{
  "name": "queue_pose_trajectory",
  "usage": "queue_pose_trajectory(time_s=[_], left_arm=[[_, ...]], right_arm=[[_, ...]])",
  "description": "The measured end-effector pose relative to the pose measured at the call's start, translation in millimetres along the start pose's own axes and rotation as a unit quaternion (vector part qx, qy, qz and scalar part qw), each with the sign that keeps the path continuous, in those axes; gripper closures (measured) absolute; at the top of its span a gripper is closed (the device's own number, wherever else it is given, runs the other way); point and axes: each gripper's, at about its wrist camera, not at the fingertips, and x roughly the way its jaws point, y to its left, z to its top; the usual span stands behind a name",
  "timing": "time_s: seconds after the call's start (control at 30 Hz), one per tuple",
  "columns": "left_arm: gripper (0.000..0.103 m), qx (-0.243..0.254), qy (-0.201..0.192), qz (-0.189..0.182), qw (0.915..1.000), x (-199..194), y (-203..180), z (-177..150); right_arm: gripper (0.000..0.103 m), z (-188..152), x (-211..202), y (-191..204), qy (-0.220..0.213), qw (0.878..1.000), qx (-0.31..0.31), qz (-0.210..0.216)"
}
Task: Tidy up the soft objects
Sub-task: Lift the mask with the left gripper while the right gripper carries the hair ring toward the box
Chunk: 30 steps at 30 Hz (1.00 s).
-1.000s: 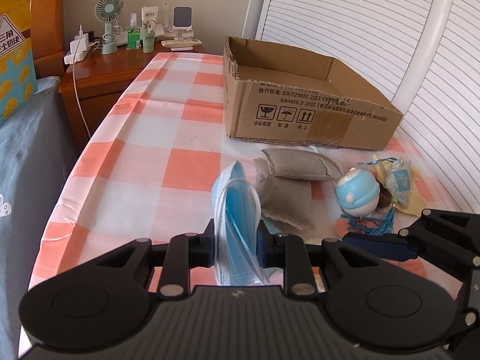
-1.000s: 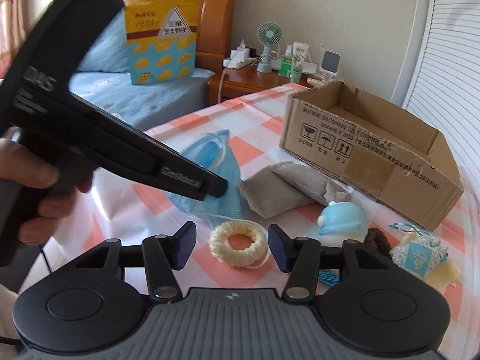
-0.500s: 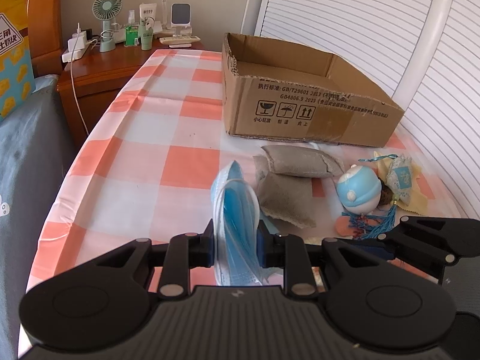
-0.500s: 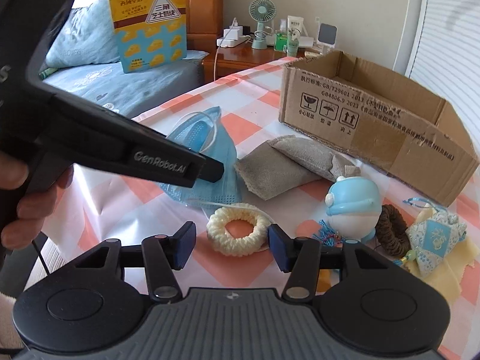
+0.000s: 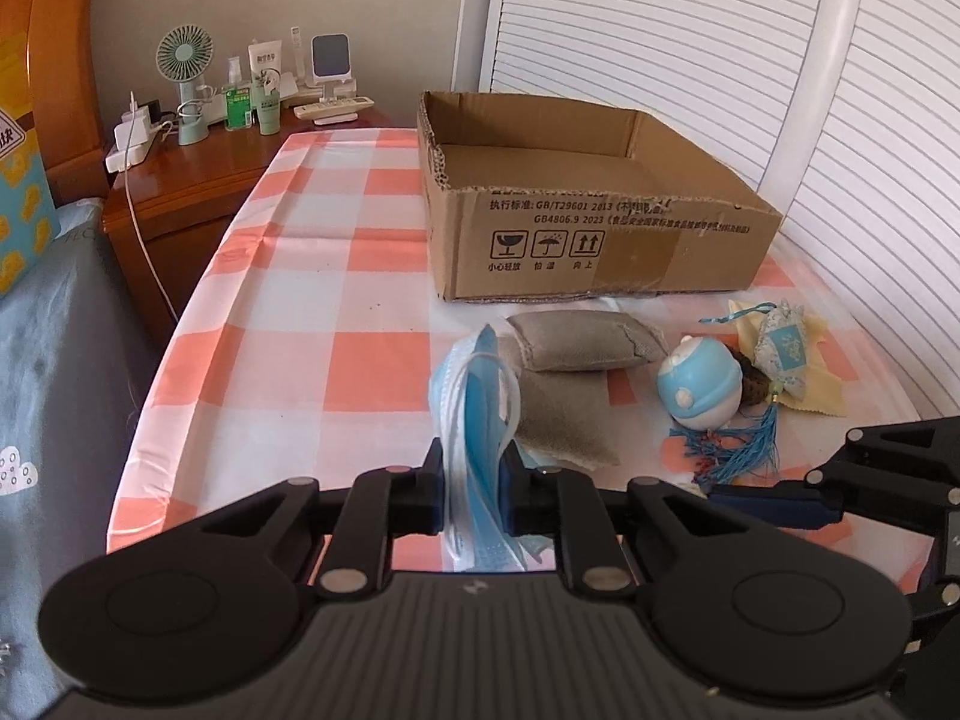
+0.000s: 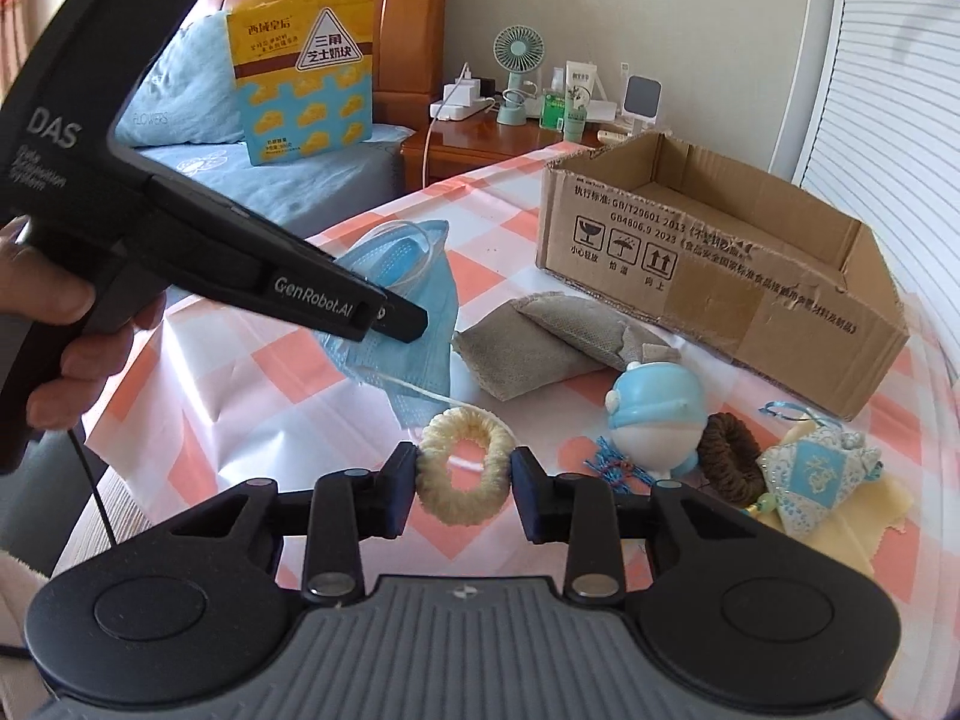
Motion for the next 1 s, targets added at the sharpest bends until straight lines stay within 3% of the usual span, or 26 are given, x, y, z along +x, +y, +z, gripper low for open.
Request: queue_pose_trajectory(time_s=[0.33,0.43,0.6,0.83,1.0], left_arm=[[0.090,0.026,-0.015,0.004,0.9995,-12.2,-2.1,17.6],[0.090,0.029,-0.012,0.005,0.9995,-6.3,-3.9,25.1],[0.090,0.051,-0.018,-0.005,0.9985,-9.1,-14.6,40.3],[0.090,0.088,-0.053,-0.024,0.9944,-20.4,-32.5,97.9],[0.090,0.114,-0.079,-0.015,0.9903,-0.4,-48.1,151.0]], right_arm=[[0.064,-8.0,-28.1,-2.5,-0.010,1.000,-0.011,-0.001],[0.064,-9.6,-36.6,-4.6,-0.017,1.000,-0.006,0.017],[0.064,-8.9,-44.8,-7.5,-0.024,1.000,-0.010,-0.002],[0.064,1.9,-53.4,-32.9,-0.039,0.998,0.003,-0.041],[0.064,19.1,-59.5,-61.1,-0.060,0.996,0.015,-0.070]])
